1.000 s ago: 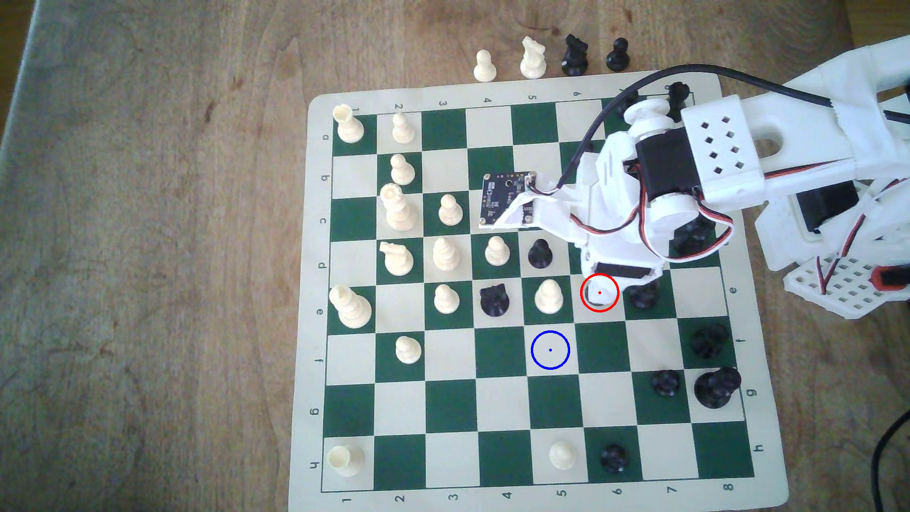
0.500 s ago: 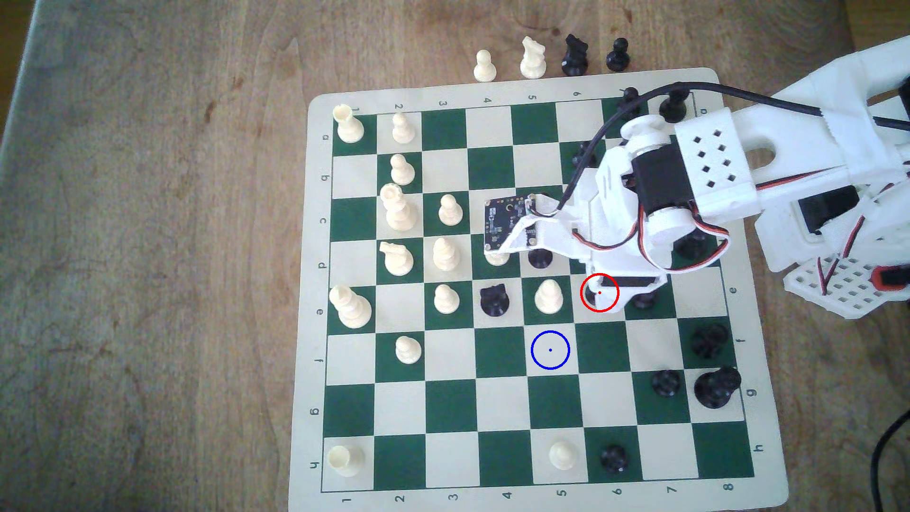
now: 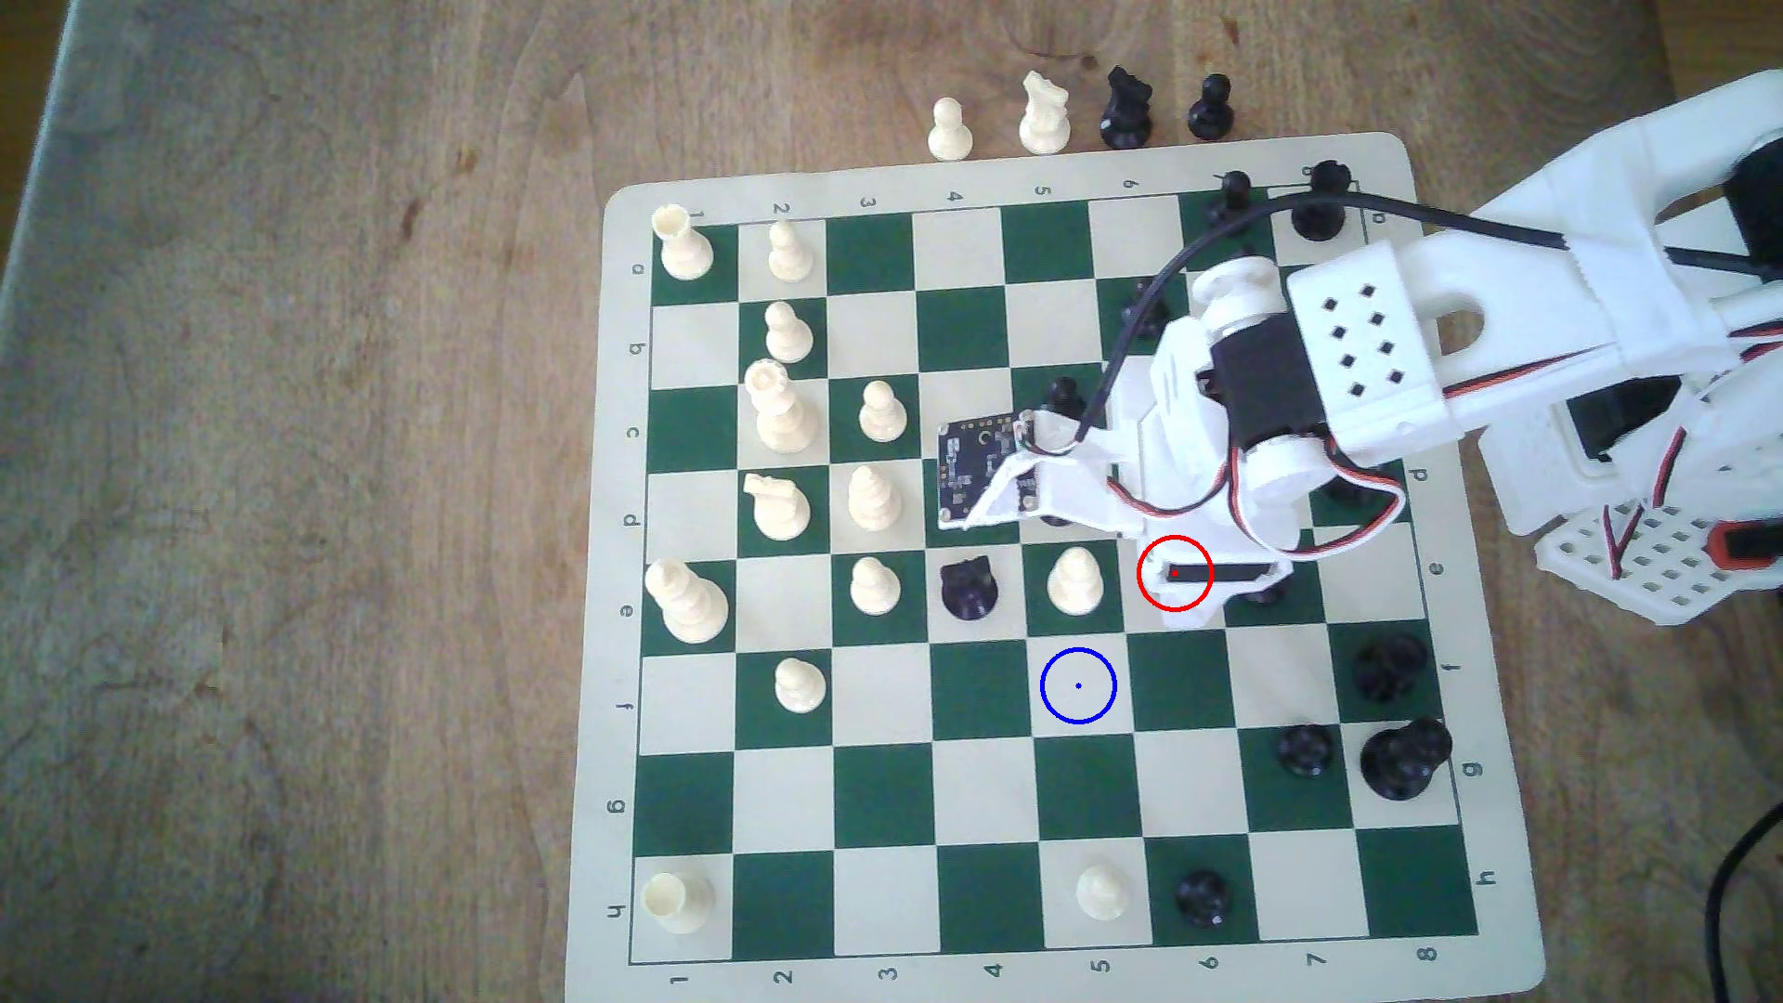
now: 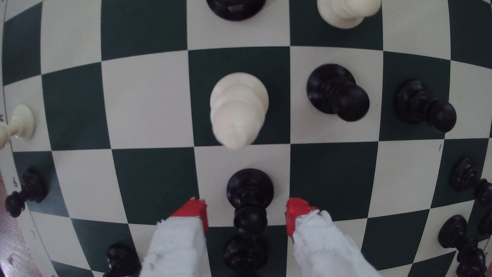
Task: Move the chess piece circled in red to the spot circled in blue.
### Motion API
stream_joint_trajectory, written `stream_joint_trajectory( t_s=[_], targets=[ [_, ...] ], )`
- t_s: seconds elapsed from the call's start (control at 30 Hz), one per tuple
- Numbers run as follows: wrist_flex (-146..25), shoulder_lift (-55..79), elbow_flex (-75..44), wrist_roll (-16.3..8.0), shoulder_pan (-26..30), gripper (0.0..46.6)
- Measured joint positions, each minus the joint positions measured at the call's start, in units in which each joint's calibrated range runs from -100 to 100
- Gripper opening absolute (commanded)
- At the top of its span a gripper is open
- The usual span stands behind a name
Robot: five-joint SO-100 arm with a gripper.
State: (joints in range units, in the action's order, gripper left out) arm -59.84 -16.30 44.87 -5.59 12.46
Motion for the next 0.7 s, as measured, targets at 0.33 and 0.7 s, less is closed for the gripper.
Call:
stream_joint_trajectory(
  t_s=[0.33, 0.7],
  targets=[
    [0.2, 1.9, 0.0, 0.0, -0.1, 9.5],
    [0.2, 2.0, 0.0, 0.0, -0.1, 6.8]
  ],
)
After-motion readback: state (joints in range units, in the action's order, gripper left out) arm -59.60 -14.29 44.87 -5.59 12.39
